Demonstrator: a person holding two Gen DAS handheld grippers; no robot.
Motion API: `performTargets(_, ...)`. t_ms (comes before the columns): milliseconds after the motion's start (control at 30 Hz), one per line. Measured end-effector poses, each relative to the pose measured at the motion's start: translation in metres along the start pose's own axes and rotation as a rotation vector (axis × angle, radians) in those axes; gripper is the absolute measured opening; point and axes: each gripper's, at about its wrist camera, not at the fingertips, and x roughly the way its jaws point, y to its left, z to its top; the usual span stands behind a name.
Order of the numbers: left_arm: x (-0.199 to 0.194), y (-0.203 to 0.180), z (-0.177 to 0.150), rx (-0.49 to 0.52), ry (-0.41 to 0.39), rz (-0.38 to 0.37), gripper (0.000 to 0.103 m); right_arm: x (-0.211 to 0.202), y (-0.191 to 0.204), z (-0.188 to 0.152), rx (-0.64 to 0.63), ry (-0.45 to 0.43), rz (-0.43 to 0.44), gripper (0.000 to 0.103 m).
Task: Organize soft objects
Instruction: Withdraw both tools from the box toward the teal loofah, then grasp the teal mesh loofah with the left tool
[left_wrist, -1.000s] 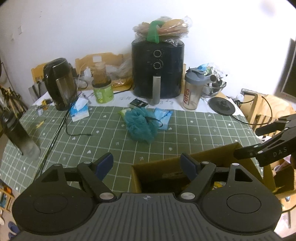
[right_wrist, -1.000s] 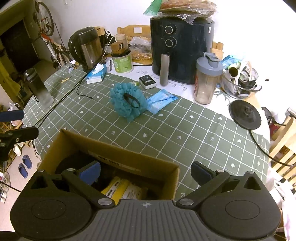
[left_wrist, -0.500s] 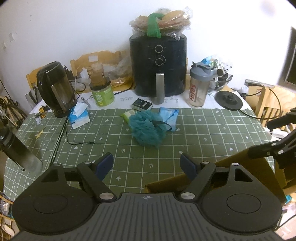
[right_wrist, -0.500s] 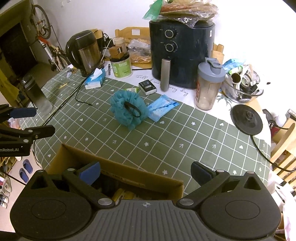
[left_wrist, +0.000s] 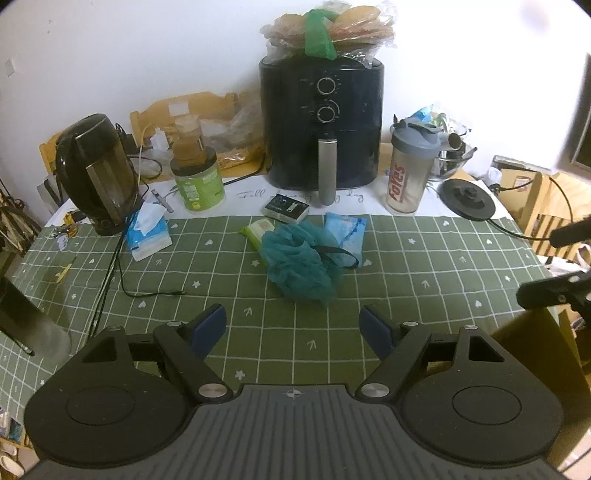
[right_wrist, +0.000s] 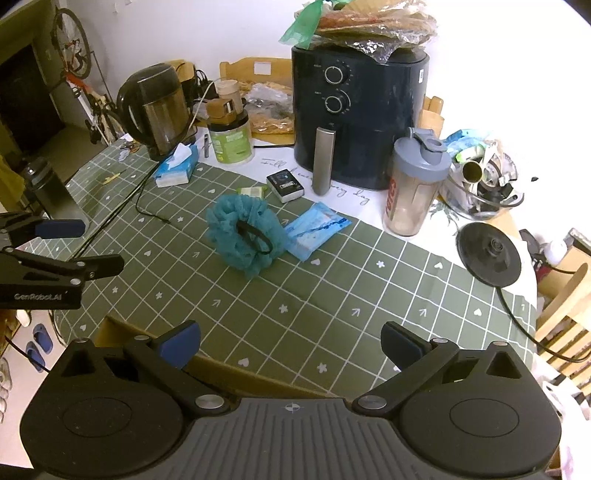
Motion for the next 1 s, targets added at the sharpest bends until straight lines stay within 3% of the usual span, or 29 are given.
performTargets(467, 0.07, 0.014, 0.01, 0.025, -0.005, -0.063, 0.079, 0.012, -0.012, -0.005, 0.061, 0.044, -0.032, 0.103)
performTargets(867, 0.131, 0.001, 0.021, 0.107, -0.02, -0.139, 0.078, 0.0, -0.057, -0.028, 0.167, 0.061, -0.098, 0.103)
performTargets(1000, 0.151, -0.002, 0.024, 0.126, -0.006, -0.139, 0.068, -0.01, -0.078, -0.04, 0.238, 0.068, -0.138, 0.103)
